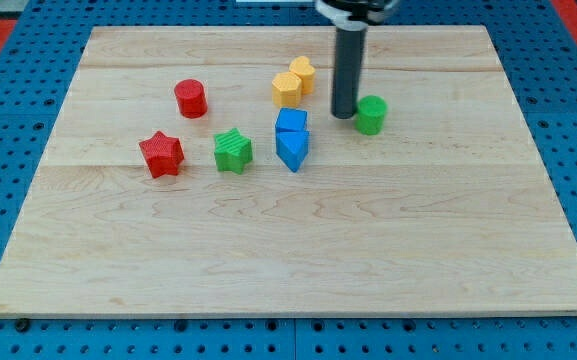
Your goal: Slide the blue cube along with the red circle towards top left
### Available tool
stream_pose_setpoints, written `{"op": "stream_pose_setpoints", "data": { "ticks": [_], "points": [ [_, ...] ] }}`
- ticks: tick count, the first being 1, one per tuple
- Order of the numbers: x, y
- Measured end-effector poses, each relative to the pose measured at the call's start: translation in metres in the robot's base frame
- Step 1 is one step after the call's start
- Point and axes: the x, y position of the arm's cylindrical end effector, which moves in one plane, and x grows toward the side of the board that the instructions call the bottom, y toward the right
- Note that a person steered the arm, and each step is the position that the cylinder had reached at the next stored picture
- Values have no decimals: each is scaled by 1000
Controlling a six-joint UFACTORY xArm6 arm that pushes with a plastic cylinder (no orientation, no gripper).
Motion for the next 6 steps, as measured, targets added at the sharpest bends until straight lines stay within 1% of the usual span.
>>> {"op": "stream_pose_setpoints", "data": {
  "ticks": [1,2,3,5,6],
  "points": [
    [16,3],
    [31,-21],
    [37,-65],
    [-1,-123],
    [-5,-149]
  ]
}}
